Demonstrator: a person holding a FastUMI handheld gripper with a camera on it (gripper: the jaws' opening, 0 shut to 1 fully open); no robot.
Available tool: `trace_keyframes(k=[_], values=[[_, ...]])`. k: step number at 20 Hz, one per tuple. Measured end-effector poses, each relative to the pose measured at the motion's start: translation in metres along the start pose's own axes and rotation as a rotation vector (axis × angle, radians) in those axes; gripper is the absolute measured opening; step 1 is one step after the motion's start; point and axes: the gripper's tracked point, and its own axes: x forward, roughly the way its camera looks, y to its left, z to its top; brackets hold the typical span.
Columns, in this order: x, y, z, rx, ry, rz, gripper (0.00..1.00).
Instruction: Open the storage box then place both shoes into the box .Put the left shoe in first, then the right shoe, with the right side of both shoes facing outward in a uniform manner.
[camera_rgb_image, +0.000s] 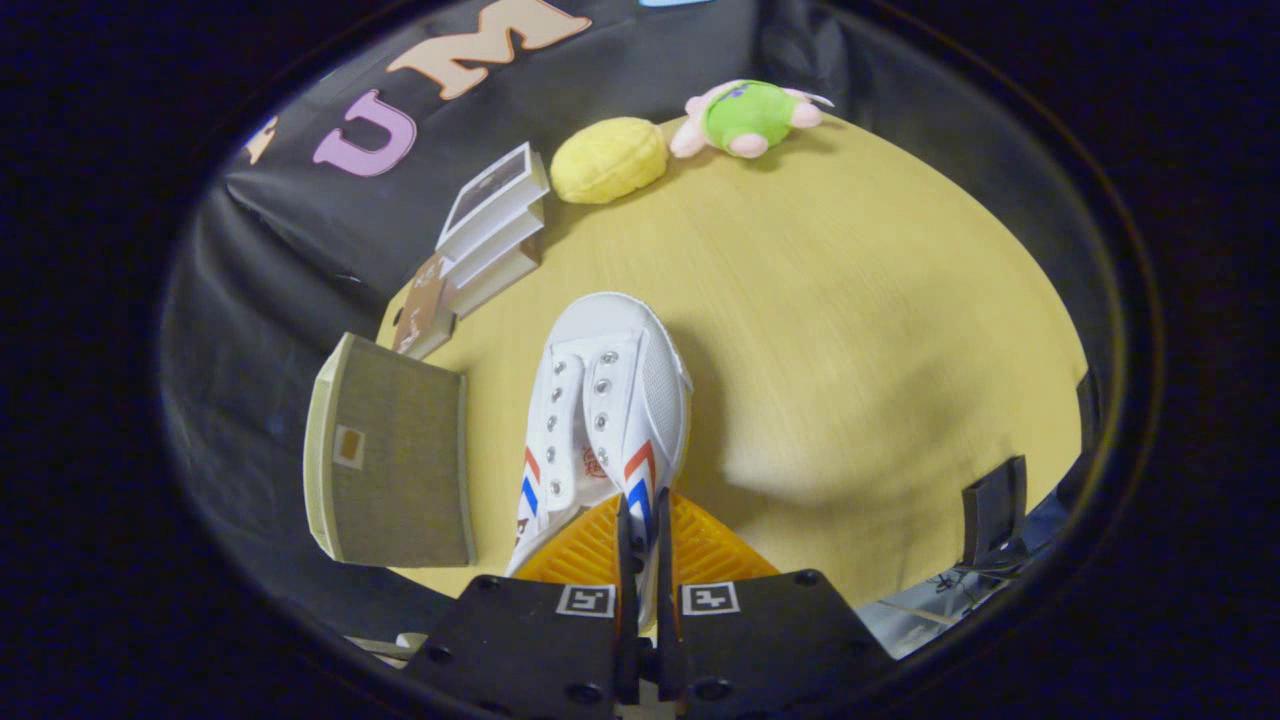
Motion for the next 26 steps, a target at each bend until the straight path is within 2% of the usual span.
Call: trace_keyframes(k=[12,20,26], values=[[-0.041,0.146,0.015,-0.057,-0.049,0.142,0.10],[-0.034,0.232,0.004,-0.095,-0.022,0.220,0.10],[-0.013,0.279,-0.015,-0.114,0.011,0.245,0.10]])
